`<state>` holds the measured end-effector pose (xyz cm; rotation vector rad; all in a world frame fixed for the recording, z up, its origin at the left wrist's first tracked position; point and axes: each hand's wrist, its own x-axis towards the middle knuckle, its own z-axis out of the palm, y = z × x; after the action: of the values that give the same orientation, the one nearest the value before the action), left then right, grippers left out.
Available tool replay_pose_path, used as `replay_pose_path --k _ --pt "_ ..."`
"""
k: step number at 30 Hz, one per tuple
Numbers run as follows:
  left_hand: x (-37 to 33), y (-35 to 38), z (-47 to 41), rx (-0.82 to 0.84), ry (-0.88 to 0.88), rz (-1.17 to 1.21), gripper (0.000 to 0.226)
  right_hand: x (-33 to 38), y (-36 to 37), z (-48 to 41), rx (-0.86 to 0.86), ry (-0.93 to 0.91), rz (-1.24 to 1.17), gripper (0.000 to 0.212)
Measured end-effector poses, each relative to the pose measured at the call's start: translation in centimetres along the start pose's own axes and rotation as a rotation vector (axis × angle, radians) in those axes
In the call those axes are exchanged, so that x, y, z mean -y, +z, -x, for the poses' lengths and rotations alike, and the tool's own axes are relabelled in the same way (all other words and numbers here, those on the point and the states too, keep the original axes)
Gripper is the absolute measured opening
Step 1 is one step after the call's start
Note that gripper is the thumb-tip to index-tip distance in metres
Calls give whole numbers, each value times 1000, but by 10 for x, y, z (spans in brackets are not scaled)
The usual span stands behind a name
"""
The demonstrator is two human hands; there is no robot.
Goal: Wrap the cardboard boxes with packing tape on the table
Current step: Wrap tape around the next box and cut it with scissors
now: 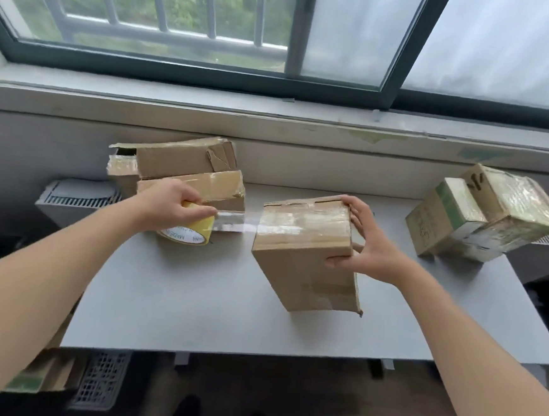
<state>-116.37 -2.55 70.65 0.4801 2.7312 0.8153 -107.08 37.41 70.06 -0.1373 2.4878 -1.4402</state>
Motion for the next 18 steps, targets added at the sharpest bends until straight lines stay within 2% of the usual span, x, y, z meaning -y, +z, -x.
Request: replay_pose_path --k 3,9,18 --pt "-15 26 -8 10 20 80 74 -16 -20 14 23 27 10 116" --pt "-57 70 -36 67 66 127 54 -50 -56 44 38 116 40 120" --pt "-96 132 -47 120 54 56 51 -66 -65 62 42 182 71 122"
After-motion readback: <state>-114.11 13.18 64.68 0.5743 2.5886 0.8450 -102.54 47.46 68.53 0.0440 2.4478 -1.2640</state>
